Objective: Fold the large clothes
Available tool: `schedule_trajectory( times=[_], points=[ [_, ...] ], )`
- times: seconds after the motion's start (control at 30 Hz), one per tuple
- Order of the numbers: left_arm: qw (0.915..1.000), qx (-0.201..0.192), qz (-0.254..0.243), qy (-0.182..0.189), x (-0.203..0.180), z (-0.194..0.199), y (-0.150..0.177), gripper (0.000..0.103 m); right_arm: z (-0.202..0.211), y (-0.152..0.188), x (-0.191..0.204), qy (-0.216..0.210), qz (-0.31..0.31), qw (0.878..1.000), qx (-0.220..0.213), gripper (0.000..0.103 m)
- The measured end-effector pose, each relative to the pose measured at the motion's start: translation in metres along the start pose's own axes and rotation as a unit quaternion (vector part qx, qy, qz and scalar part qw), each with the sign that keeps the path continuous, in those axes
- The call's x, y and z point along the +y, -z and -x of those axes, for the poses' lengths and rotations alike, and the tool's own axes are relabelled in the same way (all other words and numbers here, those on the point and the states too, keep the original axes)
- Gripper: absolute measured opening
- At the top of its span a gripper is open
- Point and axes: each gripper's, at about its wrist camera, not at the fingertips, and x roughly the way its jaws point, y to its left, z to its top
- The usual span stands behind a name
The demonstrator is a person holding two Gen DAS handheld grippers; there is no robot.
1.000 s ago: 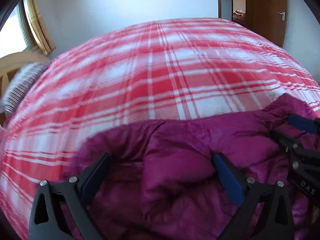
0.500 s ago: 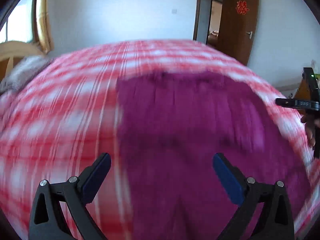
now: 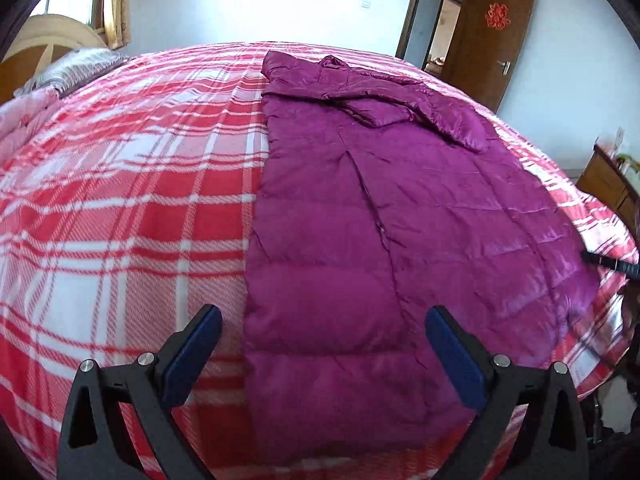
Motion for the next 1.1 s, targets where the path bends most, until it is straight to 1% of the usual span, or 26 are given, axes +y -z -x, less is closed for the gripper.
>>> schedule_trajectory(
  times=[0.07, 0.1, 0.13, 0.17, 0.2, 0.23, 0.27, 0.3, 0.33, 0.37, 0.47, 0.57, 0.6, 0.67, 0.77, 0.83, 0.9, 1.0, 1.07, 1.1],
  points=[
    [1.0000, -0.001, -0.002, -0.001, -0.004, -0.001, 0.003, 0.100, 0.005, 0.013, -0.004, -0.010, -0.016, 1.000, -0.008, 0.078],
    [1.0000, -0.001, -0.008, -0.004, -0.008, -0.002, 0.004, 0.097, 0.006, 0.016, -0.004, -0.013, -0.014, 1.000, -0.010, 0.075],
    [0.9999, 0.002, -0.014, -0.001, -0.014, -0.002, 0.005, 0.093, 0.006, 0.018, -0.003, -0.012, -0.007, 1.000, -0.013, 0.066],
    [0.9999, 0.003, -0.015, -0.001, -0.015, 0.000, 0.007, 0.081, 0.007, 0.019, -0.001, -0.016, 0.000, 1.000, -0.017, 0.048],
    [0.9998, 0.003, -0.018, -0.004, -0.017, 0.000, 0.007, 0.066, 0.007, 0.018, -0.002, -0.026, -0.005, 0.999, -0.020, 0.031],
    [0.9997, 0.003, -0.022, -0.003, -0.019, 0.002, 0.007, 0.053, 0.007, 0.019, -0.003, -0.041, -0.012, 0.999, -0.020, 0.026],
    [0.9997, 0.006, -0.021, 0.005, -0.018, 0.002, 0.006, 0.022, 0.006, 0.019, -0.003, -0.060, -0.022, 0.998, -0.019, 0.020],
    [0.9994, 0.015, -0.009, 0.030, -0.014, 0.004, 0.004, 0.013, 0.006, 0.020, -0.003, -0.066, -0.025, 0.997, -0.018, 0.016],
    [0.9990, 0.016, 0.001, 0.041, -0.011, 0.006, 0.002, 0.010, 0.008, 0.021, -0.003, -0.069, -0.025, 0.997, -0.019, 0.013],
    [0.9988, 0.012, 0.007, 0.047, -0.010, 0.011, 0.001, 0.008, 0.010, 0.021, -0.001, -0.083, -0.023, 0.996, -0.020, 0.011],
    [0.9979, -0.003, 0.017, 0.063, -0.009, 0.031, -0.003, 0.006, 0.022, 0.023, 0.001, -0.113, -0.027, 0.993, -0.028, 0.009],
    [0.9947, -0.028, 0.032, 0.094, -0.009, 0.063, -0.015, 0.006, 0.040, 0.023, -0.002, -0.143, -0.039, 0.988, -0.046, 0.009],
    [0.9928, -0.042, 0.033, 0.107, -0.011, 0.079, -0.021, 0.006, 0.050, 0.022, -0.003, -0.154, -0.042, 0.986, -0.055, 0.009],
    [0.9903, -0.062, 0.031, 0.120, -0.014, 0.100, -0.028, 0.006, 0.067, 0.019, -0.003, -0.168, -0.045, 0.982, -0.070, 0.009],
    [0.9841, -0.091, 0.030, 0.149, -0.020, 0.135, -0.037, 0.005, 0.101, 0.014, -0.004, -0.190, -0.042, 0.976, -0.101, 0.009],
    [0.9786, -0.110, 0.025, 0.172, -0.025, 0.158, -0.043, 0.005, 0.120, 0.011, -0.005, -0.209, -0.044, 0.970, -0.117, 0.009],
    [0.9751, -0.129, 0.021, 0.179, -0.026, 0.175, -0.050, 0.005, 0.139, 0.005, -0.007, -0.229, -0.049, 0.963, -0.136, 0.008],
    [0.9697, -0.141, 0.024, 0.198, -0.023, 0.184, -0.061, 0.005, 0.160, -0.010, -0.010, -0.251, -0.059, 0.952, -0.165, 0.009],
    [0.9697, -0.141, 0.020, 0.199, -0.021, 0.179, -0.071, 0.005, 0.168, -0.021, -0.006, -0.256, -0.055, 0.948, -0.180, 0.008],
    [0.9696, -0.139, 0.022, 0.200, -0.019, 0.172, -0.080, 0.005, 0.169, -0.033, -0.005, -0.258, -0.054, 0.946, -0.187, 0.008]
  ],
)
